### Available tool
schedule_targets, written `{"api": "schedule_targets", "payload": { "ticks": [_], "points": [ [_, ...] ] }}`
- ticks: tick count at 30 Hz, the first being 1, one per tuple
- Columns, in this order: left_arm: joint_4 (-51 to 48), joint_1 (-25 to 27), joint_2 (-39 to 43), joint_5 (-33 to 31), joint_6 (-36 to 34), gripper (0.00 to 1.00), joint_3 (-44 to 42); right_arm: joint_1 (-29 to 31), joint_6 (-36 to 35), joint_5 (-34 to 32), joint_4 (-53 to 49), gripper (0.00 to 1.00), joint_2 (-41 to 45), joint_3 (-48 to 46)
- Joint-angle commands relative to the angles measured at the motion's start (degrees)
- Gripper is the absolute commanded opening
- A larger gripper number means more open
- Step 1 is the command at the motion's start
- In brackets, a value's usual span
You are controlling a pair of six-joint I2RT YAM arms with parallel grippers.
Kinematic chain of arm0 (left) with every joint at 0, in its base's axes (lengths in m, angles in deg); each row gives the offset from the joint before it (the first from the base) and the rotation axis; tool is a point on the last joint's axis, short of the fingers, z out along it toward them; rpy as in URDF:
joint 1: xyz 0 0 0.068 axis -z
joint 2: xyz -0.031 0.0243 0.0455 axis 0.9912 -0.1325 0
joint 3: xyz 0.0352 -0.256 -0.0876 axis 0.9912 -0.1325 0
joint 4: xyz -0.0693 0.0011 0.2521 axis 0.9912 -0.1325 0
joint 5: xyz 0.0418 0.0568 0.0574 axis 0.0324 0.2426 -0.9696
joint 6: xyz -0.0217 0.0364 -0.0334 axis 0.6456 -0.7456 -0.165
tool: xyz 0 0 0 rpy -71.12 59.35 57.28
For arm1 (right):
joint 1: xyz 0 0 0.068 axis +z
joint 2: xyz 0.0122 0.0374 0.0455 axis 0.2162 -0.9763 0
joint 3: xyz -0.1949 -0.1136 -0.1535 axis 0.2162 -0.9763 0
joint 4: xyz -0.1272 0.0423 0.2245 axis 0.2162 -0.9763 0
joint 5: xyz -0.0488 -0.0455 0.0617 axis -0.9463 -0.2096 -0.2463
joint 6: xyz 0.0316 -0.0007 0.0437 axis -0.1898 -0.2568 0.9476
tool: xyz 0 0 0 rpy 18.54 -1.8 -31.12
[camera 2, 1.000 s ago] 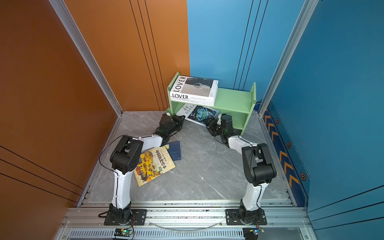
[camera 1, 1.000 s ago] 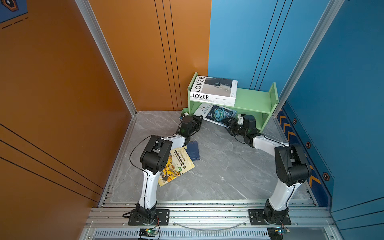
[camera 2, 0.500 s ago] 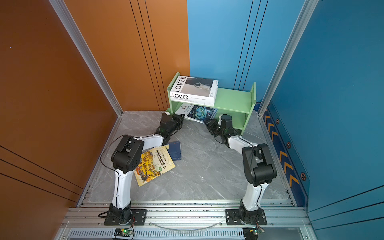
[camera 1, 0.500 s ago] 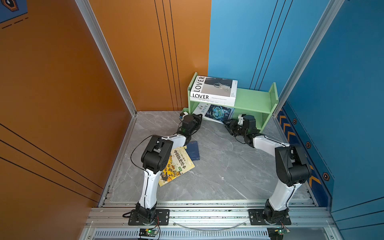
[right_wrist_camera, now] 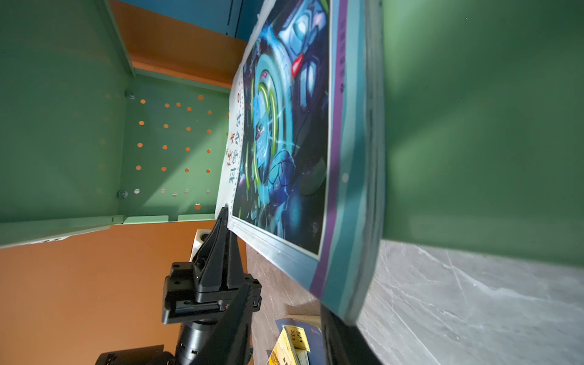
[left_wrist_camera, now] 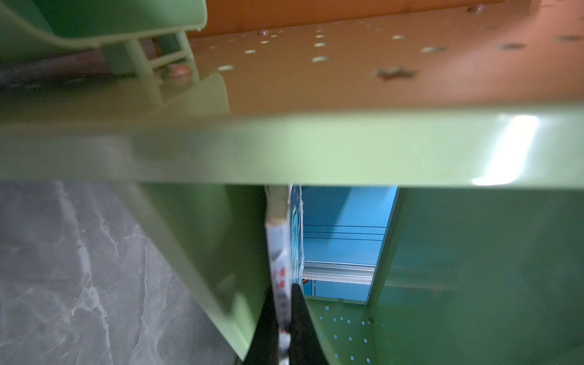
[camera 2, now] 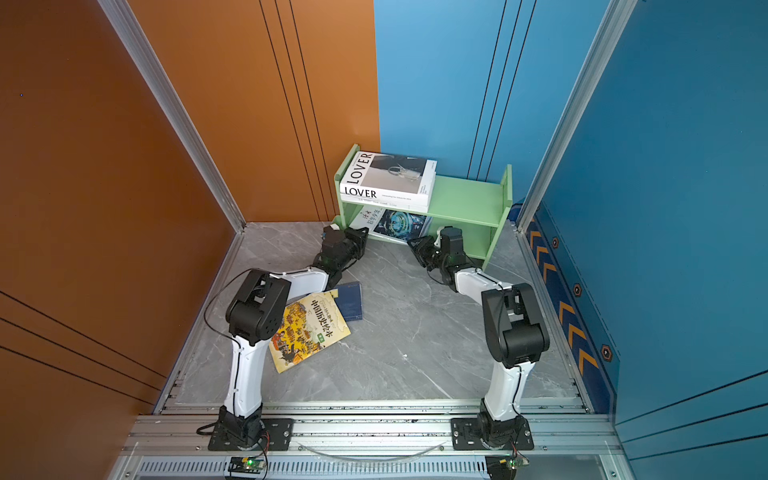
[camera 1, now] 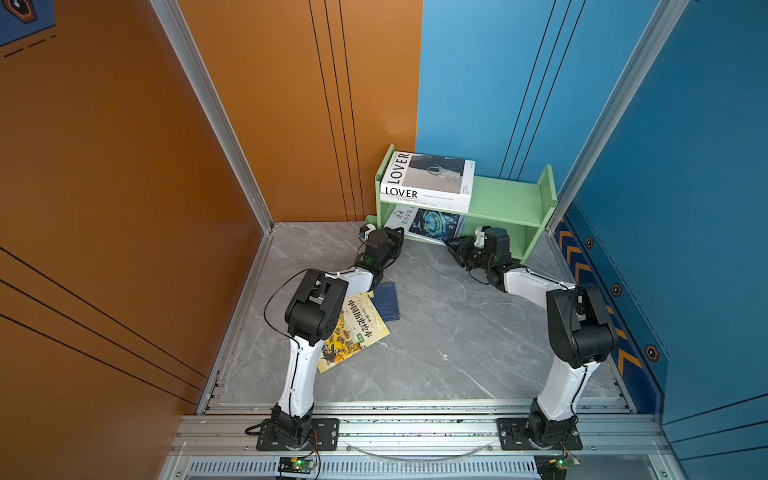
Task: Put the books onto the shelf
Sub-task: 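Push the magazine deeper into the lower tier with both grippers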
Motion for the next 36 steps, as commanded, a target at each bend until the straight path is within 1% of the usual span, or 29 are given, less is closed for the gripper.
{"api": "schedule_targets", "payload": {
  "ticks": [1,8,12,18,26,27,28,32,34,36],
  "points": [
    [1.9,-0.2,-1.0,-0.7,-0.4,0.0,2.1,-0.6,0.4,-1.3,0.8,0.36,-1.1,1.6],
    [1.9,-0.4,-1.7,-0.1,0.1,0.01,2.5,-0.9,0.3,-1.7,1.0,0.37,-1.6,1.7],
    [1.8,-0.6,-2.2,0.7,0.4,0.06,3.4,-0.9,0.6,-1.9,1.4,0.32,-2.3,2.3],
    [0.4,-0.9,-2.2,1.0,-0.2,0.06,4.1,-1.1,1.4,-2.3,2.4,0.26,-3.0,2.7],
    [0.2,-0.8,-1.8,0.9,-0.3,0.06,3.8,-1.2,2.2,-2.6,3.4,0.24,-4.2,3.8],
    [0.2,-0.8,-1.9,1.0,-0.2,0.08,3.8,-1.2,2.3,-2.6,3.4,0.24,-4.3,3.9],
    [0.2,-0.8,-2.0,1.3,0.0,0.12,3.8,-1.3,2.4,-2.7,3.4,0.24,-4.5,4.0],
    [0.0,-1.2,-2.1,2.4,0.8,0.33,3.7,-1.6,2.8,-3.1,3.9,0.24,-4.6,4.0],
    [-0.9,-1.6,-1.4,2.7,0.5,0.39,3.1,-1.6,2.9,-3.2,4.1,0.23,-4.6,3.8],
    [-2.5,-2.0,0.1,2.4,-0.7,0.41,1.9,-1.5,2.9,-3.2,4.2,0.23,-4.5,3.6]
  ]
}}
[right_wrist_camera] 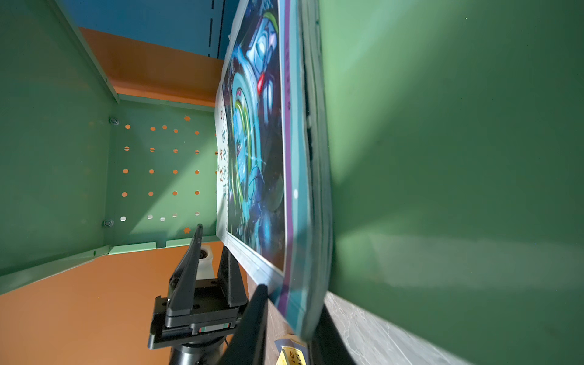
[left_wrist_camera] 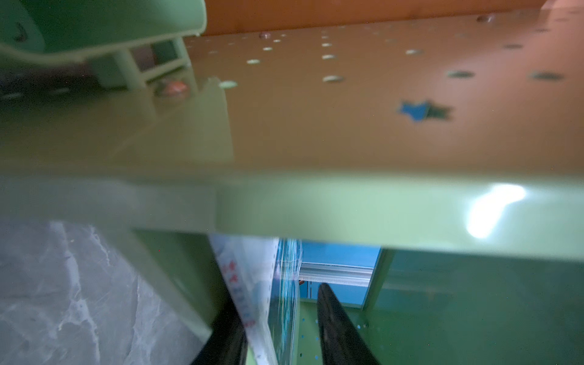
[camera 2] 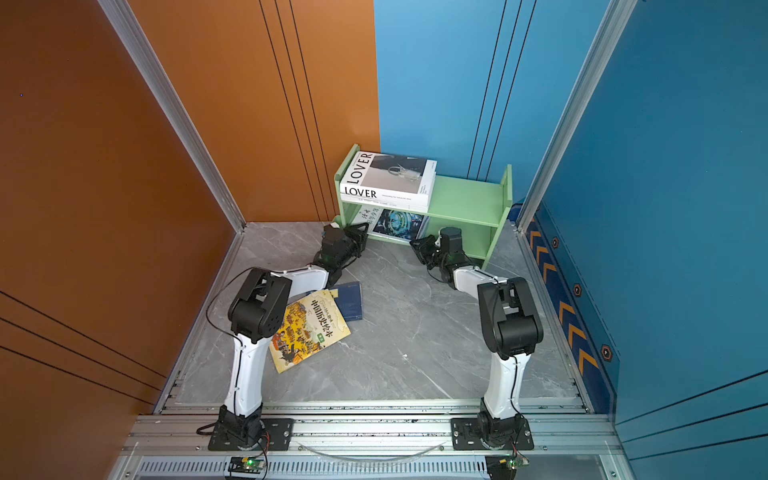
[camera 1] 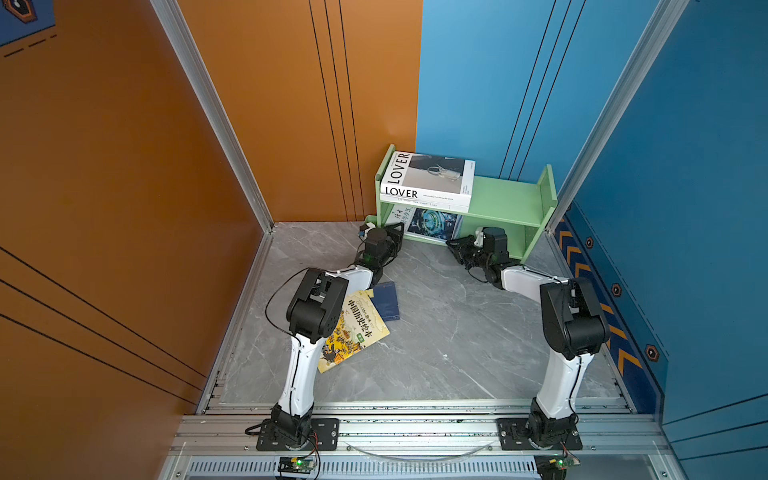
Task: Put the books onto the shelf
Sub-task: 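Push the magazine deeper into the lower tier with both grippers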
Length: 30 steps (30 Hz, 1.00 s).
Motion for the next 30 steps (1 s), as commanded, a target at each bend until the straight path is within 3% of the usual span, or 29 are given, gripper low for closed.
{"api": "schedule_targets", "payload": {
  "ticks": [1,4,10,16,19,26,30],
  "points": [
    [-3.4,-0.9,2.4,0.3,-2.3,0.43,-0.9,-0.6,0.6,-2.3,2.5,0.23,-0.7,1.3],
    [-7.0,-1.7,4.4,0.6,-4.2,0.52,-1.7,-0.6,0.7,-2.4,2.7,0.23,-0.9,1.2],
    [-10.3,-3.7,6.2,2.6,-5.3,0.56,-4.2,-0.6,1.4,-2.2,3.6,0.24,-1.1,1.2],
    [-10.9,-5.0,9.2,2.7,-7.3,0.56,-8.2,-0.7,0.6,-2.3,3.1,0.38,0.1,0.4],
    [-11.0,-5.1,10.4,2.8,-8.5,0.56,-9.1,-1.0,0.4,-2.6,3.2,0.41,0.8,-0.1],
    [-11.6,-5.0,12.5,2.8,-10.2,0.56,-11.0,-2.0,0.5,-3.1,3.3,0.41,2.6,-1.7],
    [-11.6,-5.1,12.7,3.1,-10.0,0.56,-11.8,-2.0,0.6,-3.3,3.6,0.34,3.5,-2.5]
  ]
}}
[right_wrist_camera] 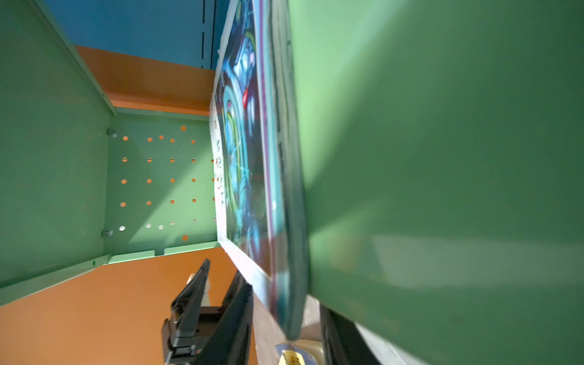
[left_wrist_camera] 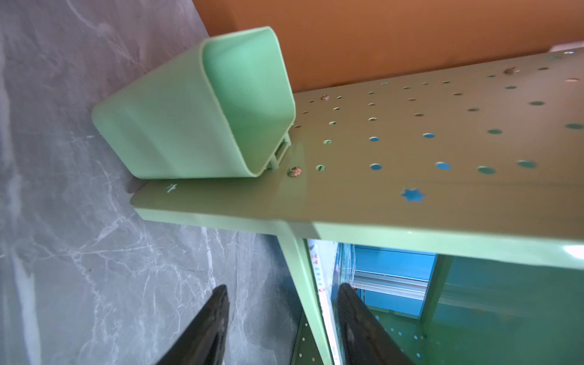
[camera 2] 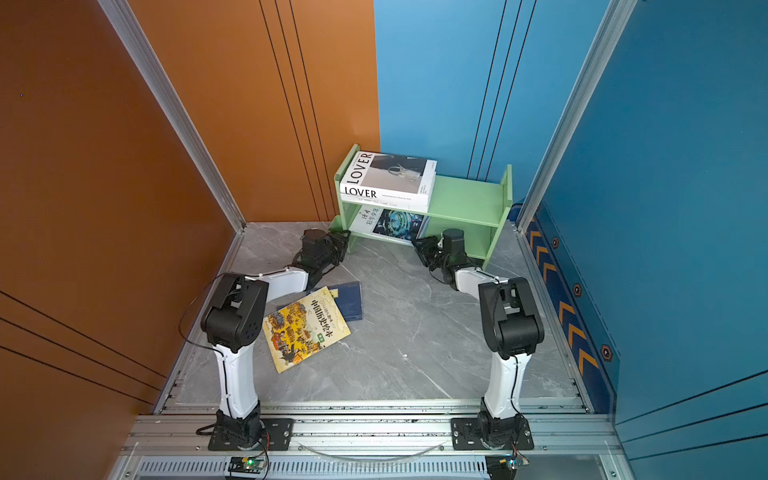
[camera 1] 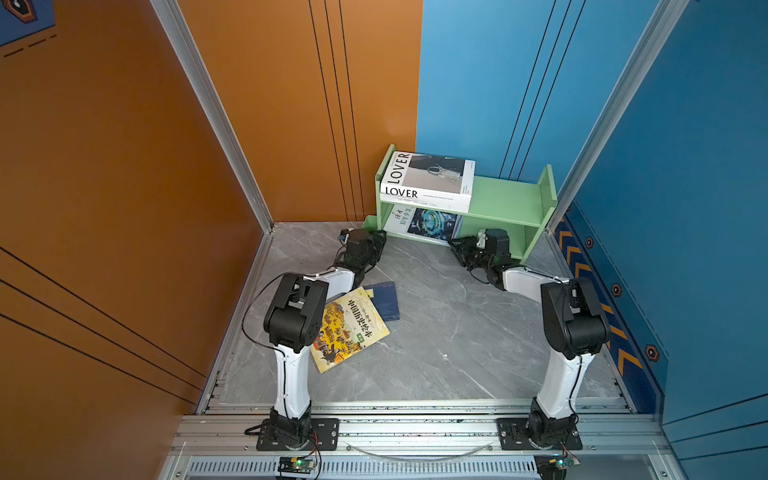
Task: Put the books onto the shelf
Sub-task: 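Push the magazine deeper into the lower tier with both grippers, then open both grippers and draw them back from the magazine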
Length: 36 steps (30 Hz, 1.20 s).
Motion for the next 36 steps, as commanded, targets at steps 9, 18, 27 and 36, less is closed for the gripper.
{"api": "schedule_targets", "payload": {
  "ticks": [9,18,27,36],
  "points": [
    [-0.3,0.1,3.0,1.2,-1.8,0.57,-2.7,-1.0,-0.3,-2.4,3.6,0.33,5.5,-3.0],
    [1.1,0.0,3.6,1.1,-1.1,0.57,-5.1,0.1,-1.4,-2.3,0.2,0.35,10.1,-6.4],
    [1.7,-0.1,3.8,1.7,-0.6,0.57,-5.9,3.1,-6.8,-3.2,-6.7,0.34,11.0,-3.8],
    [2.5,-0.6,5.0,1.6,-0.1,0.57,-7.9,5.2,-15.6,-5.9,-22.7,0.34,8.6,5.3]
  ]
}}
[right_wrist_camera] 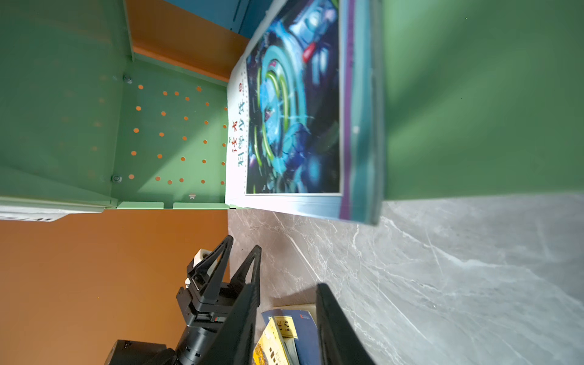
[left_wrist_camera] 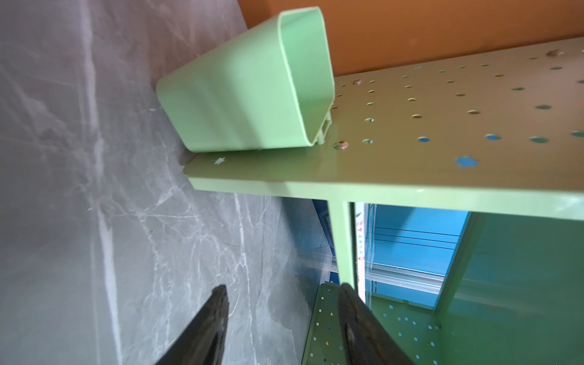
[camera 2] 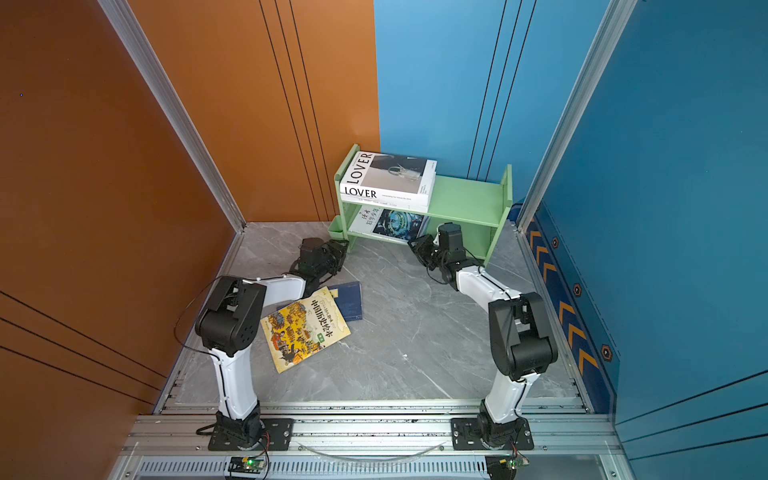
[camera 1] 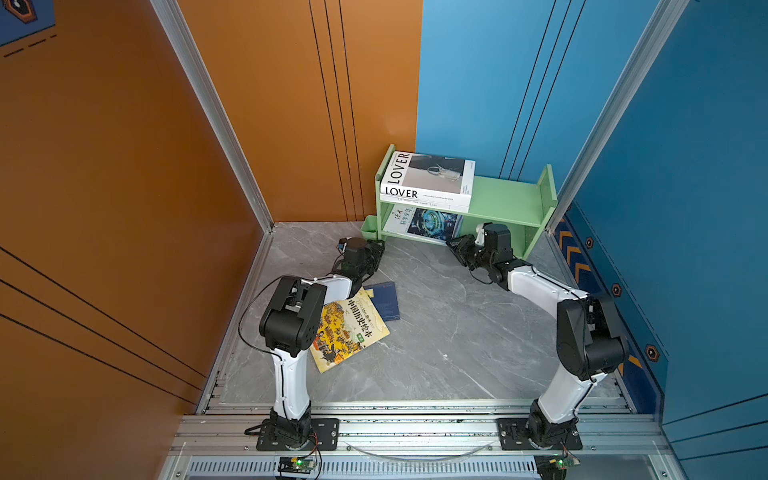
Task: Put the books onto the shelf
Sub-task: 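Open both grippers and draw them back from the magazine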
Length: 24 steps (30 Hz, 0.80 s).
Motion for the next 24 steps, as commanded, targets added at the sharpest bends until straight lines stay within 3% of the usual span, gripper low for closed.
{"api": "schedule_targets", "payload": {
  "ticks": [1,8,17,24],
  "points": [
    [0.9,-0.6,2.6,1.0,-0.2,0.57,-0.7,1.2,-5.2,-2.5,-7.5,0.35,-1.3,3.2],
    [0.9,-1.0,3.1,1.4,-0.1,0.57,-0.9,2.9,-9.0,-5.5,-10.9,0.35,-3.9,7.1],
    [0.9,-1.5,3.2,1.5,0.1,0.57,-1.7,3.2,-6.2,-6.3,-1.3,0.35,-7.3,5.5],
    [0.9,-2.1,3.3,1.6,0.0,0.57,-2.5,3.4,-6.2,-8.0,0.0,0.34,-8.4,5.9]
  ]
}}
